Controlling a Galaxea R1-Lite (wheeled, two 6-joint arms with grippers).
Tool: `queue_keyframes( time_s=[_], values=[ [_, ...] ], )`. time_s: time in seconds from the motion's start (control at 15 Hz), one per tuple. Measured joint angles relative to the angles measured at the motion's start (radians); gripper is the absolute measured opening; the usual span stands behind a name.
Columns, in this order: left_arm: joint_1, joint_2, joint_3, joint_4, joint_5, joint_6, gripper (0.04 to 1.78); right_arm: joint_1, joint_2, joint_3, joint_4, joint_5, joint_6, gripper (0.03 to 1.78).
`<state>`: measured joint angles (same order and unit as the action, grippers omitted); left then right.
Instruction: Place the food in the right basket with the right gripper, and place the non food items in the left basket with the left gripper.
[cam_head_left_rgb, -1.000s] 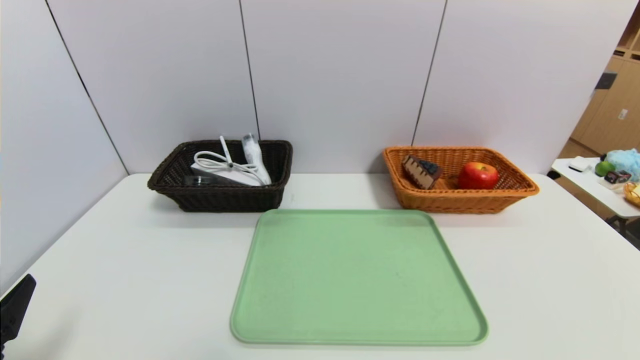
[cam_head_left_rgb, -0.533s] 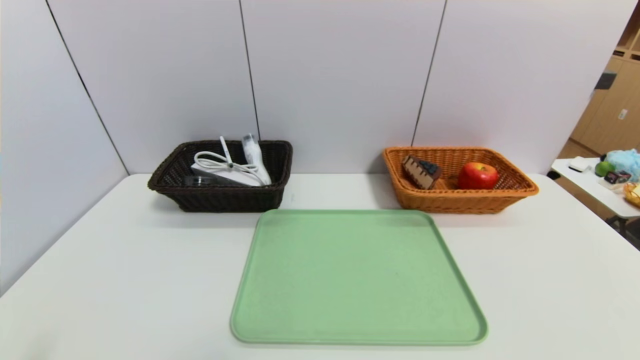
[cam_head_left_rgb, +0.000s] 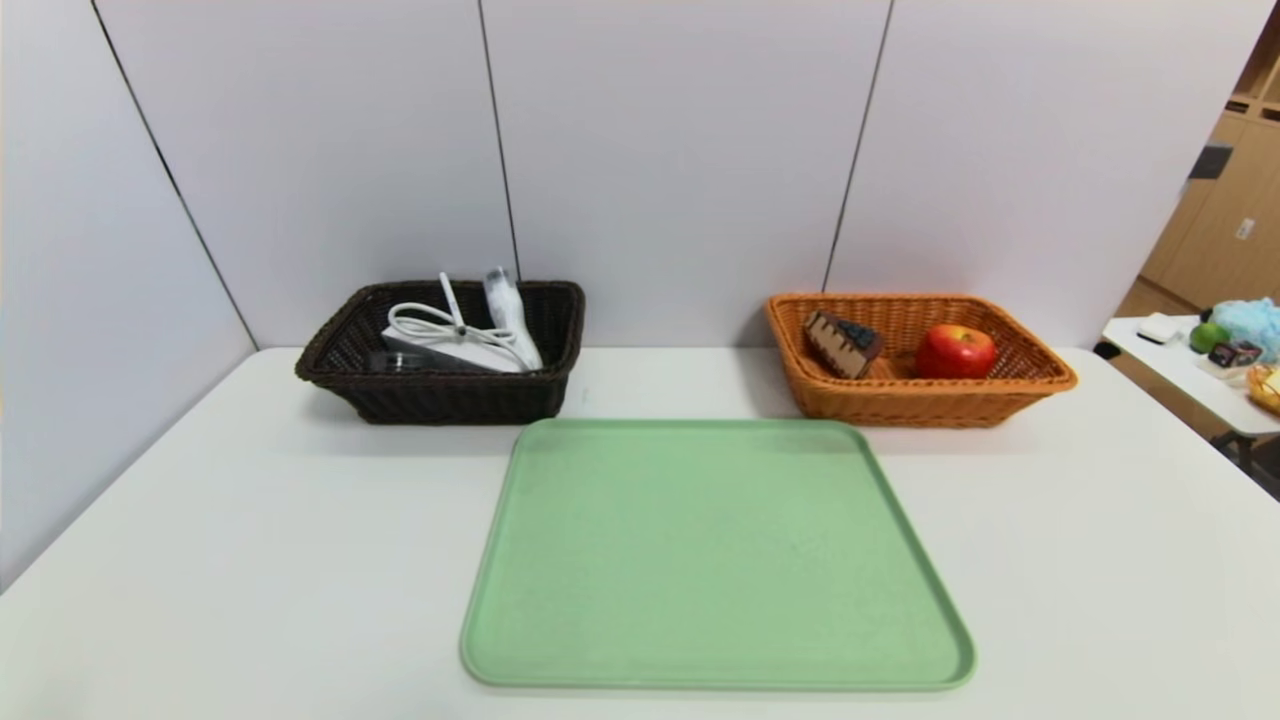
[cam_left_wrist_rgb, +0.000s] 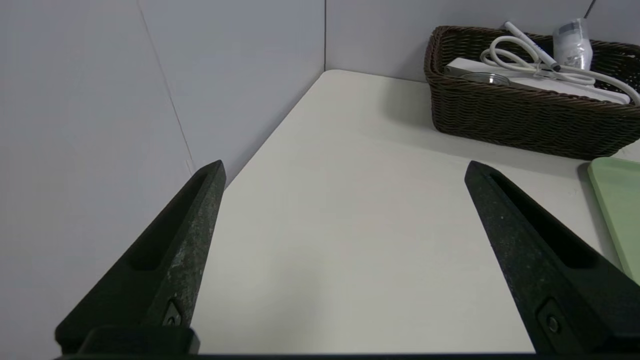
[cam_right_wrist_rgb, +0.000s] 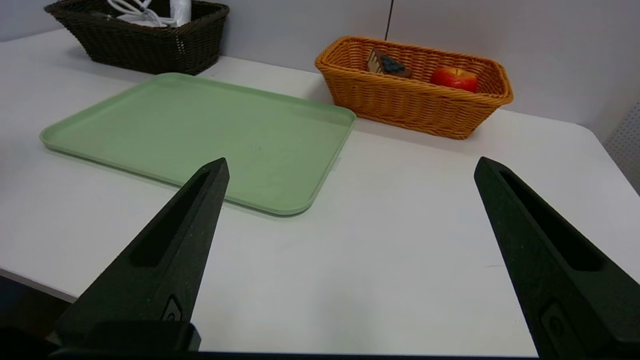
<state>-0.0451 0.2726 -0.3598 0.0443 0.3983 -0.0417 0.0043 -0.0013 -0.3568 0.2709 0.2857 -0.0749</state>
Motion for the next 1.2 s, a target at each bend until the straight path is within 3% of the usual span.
queue_keyframes(
  time_s=[0.2,0.33,0.53,0.67,0.93,1.2],
  values=[
    [0.062,-0.025,0.009,0.024,-0.061,-0.015,1.69,0.000,0.000,0.023,-0.004,0.025,0.000,1.69],
    [0.073,-0.051,0.030,0.027,-0.084,-0.014,1.69,0.000,0.000,0.032,-0.010,0.033,0.001,1.69],
    [0.067,-0.113,0.075,0.027,-0.199,0.024,1.69,0.000,0.000,0.047,-0.031,0.028,-0.002,1.69],
    [0.060,-0.179,0.120,0.029,-0.256,0.075,1.69,0.000,0.000,0.092,-0.103,0.000,-0.006,1.69],
    [0.054,-0.257,0.147,0.027,-0.280,0.116,1.69,0.000,0.000,0.196,-0.371,-0.087,-0.009,1.69],
    [0.054,-0.272,0.179,0.026,-0.279,0.116,1.69,0.000,0.000,0.276,-0.397,-0.094,-0.022,1.69]
  ],
)
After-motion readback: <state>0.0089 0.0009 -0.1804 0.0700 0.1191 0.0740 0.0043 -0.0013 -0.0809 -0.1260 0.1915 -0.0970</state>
